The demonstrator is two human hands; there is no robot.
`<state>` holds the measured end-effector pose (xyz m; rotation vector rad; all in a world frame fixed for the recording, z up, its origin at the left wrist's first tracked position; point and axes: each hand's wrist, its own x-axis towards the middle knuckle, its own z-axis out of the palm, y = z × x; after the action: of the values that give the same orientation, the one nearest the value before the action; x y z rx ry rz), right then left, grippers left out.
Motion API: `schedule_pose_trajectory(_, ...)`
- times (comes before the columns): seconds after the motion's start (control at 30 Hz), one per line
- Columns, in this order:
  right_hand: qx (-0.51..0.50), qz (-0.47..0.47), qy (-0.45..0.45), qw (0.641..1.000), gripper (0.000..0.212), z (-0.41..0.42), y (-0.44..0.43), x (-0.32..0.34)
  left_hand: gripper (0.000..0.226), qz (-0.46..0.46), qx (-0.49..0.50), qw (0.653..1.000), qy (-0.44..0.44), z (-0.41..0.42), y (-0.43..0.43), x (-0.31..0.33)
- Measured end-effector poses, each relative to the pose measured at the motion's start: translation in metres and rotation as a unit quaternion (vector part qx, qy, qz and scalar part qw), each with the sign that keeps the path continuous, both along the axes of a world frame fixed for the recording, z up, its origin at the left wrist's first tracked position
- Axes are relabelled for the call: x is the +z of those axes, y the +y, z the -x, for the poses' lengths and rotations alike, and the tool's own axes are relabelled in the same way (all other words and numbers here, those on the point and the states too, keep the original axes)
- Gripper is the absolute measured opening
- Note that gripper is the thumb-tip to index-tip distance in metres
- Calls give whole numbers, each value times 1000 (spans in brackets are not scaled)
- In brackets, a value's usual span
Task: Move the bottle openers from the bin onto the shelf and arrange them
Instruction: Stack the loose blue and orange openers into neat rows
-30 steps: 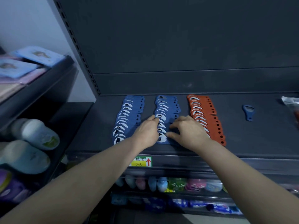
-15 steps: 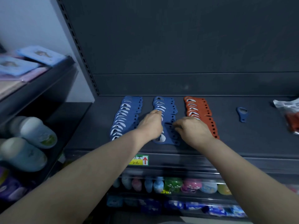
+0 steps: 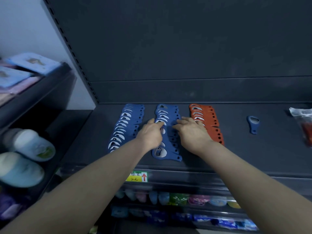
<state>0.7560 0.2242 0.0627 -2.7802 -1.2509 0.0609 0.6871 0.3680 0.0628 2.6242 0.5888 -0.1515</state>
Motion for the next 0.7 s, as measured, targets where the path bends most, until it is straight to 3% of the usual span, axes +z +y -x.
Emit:
schedule_pose_trajectory(0.07,-4,-4,6,1000,46,0,1,-3,43,21,3,1000,-19,2,0,-1)
schedule_pose_trajectory(0.23,-34,-16,3,999,48,0,-4,-2,63,-33,-9,999,-39,-2,-6,5)
schedule_pose_trajectory(0.47,-168,-13,-24,985,44,-26,-73,4,42,-46,-96,984,-143,-55,-58,21)
schedule_pose_trajectory(0.7,-275,-5,23,961,37,-78,-166,-10,38,-36,-158,977,-141,-112,-144,16)
